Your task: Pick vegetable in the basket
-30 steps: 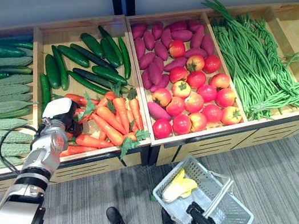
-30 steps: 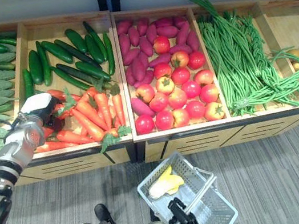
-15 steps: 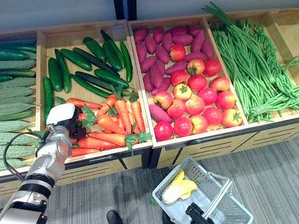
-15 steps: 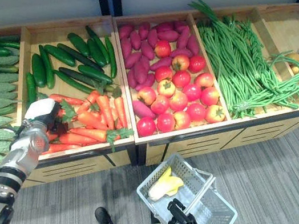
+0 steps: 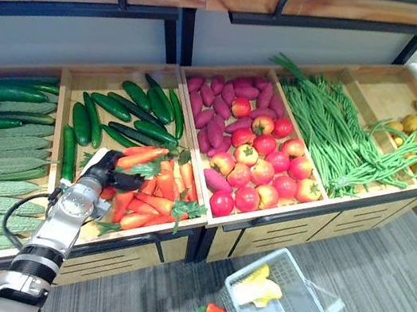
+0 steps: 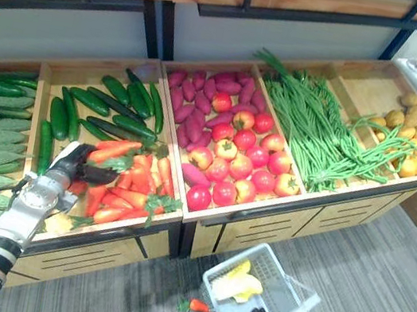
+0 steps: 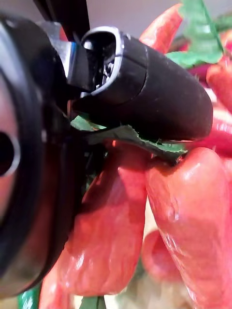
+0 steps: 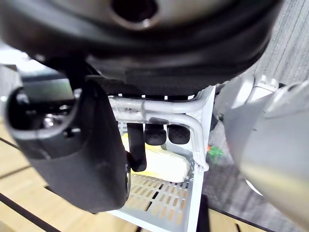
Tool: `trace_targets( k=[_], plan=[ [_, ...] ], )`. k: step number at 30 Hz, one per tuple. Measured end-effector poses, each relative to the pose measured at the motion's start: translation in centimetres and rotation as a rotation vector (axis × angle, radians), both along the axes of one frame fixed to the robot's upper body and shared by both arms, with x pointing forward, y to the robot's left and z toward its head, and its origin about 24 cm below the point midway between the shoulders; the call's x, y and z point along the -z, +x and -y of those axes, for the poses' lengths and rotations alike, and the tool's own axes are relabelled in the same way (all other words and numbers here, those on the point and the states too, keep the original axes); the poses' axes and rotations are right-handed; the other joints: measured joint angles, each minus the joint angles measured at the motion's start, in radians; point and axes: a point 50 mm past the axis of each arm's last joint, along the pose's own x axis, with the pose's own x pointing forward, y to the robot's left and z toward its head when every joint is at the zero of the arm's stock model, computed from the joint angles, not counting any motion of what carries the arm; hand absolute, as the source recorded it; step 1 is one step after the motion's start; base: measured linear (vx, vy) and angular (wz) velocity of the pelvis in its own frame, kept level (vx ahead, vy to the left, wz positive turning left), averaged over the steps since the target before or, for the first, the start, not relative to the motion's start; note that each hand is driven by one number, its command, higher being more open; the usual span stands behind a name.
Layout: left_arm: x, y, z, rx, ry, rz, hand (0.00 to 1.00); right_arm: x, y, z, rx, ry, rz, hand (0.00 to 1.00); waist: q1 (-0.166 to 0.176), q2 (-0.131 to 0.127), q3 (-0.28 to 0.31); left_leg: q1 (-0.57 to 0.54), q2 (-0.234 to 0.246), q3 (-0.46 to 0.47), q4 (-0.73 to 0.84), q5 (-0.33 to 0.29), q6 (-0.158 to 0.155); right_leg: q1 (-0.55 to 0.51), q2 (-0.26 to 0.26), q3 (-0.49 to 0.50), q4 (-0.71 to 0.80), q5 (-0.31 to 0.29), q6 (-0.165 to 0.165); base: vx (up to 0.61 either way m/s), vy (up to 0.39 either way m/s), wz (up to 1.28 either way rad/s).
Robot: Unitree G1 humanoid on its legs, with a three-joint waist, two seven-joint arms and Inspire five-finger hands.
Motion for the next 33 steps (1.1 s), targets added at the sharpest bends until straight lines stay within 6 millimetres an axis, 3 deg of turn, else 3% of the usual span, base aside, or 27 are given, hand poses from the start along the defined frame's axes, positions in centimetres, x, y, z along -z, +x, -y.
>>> trace_targets(
  k=[5,9,12,20,24,27,28,33],
  plan=[
    [-3.4,0.6,2.4,0.143,-0.099,0.117,0.0,-0.9,-2.5,3.9,0.2,-0.069,0.006,0.0,-0.004,0.027,-0.054,0.023,0.016,-0.006,-0.001,-0.011,-0.009,0.018,0.015,0.0,0.02,0.0,0.0,0.01,-0.064,0.02],
    [-4.4,0.9,3.3,0.194,-0.106,0.137,0.0,-2.4,-3.1,6.8,0.29,-0.158,0.059,0.0,-0.003,0.046,-0.071,0.017,0.023,-0.003,-0.001,-0.007,-0.017,0.014,0.022,0.0,0.025,-0.015,-0.017,-0.05,-0.083,0.0],
    [-4.0,0.9,4.0,0.227,-0.116,0.101,0.0,-4.0,-2.8,9.0,0.3,-0.251,0.105,0.0,-0.014,0.057,-0.079,0.015,0.034,0.013,0.0,0.014,-0.024,0.009,0.025,-0.012,0.004,-0.019,-0.008,-0.03,-0.076,0.05],
    [-3.5,0.8,4.2,0.236,-0.119,0.062,0.0,-7.7,0.1,11.0,0.254,-0.384,0.273,0.0,-0.019,0.024,-0.085,0.023,0.021,0.04,0.0,0.007,-0.007,0.015,0.016,0.013,-0.005,0.008,0.013,0.06,-0.035,-0.1],
    [-3.9,0.9,4.4,0.245,-0.119,0.076,0.0,-11.4,2.3,12.4,0.195,-0.501,0.402,0.0,-0.021,0.034,-0.089,0.029,0.02,0.048,0.0,-0.013,-0.011,0.015,0.019,0.02,0.01,0.009,0.014,0.05,-0.044,-0.07],
    [-4.7,0.9,4.8,0.262,-0.117,0.106,0.0,-15.8,4.4,13.5,0.111,-0.629,0.533,0.0,-0.021,0.043,-0.09,0.033,0.018,0.069,0.0,-0.019,-0.011,0.01,0.023,0.038,0.01,0.006,0.018,0.04,-0.05,-0.16],
    [-5.1,1.0,5.1,0.276,-0.118,0.124,0.0,-18.3,5.5,14.1,0.052,-0.704,0.606,0.0,-0.022,0.045,-0.09,0.034,0.017,0.078,0.0,-0.02,-0.012,0.006,0.024,0.049,0.01,0.003,0.02,0.03,-0.05,-0.19],
    [-6.0,1.2,5.5,0.289,-0.118,0.159,0.0,-23.2,7.3,14.4,-0.089,-0.846,0.742,0.0,-0.033,0.045,-0.09,0.046,0.018,0.102,0.001,-0.02,-0.015,-0.004,0.025,0.073,0.013,0.003,0.02,0.04,-0.049,-0.19]
  ],
)
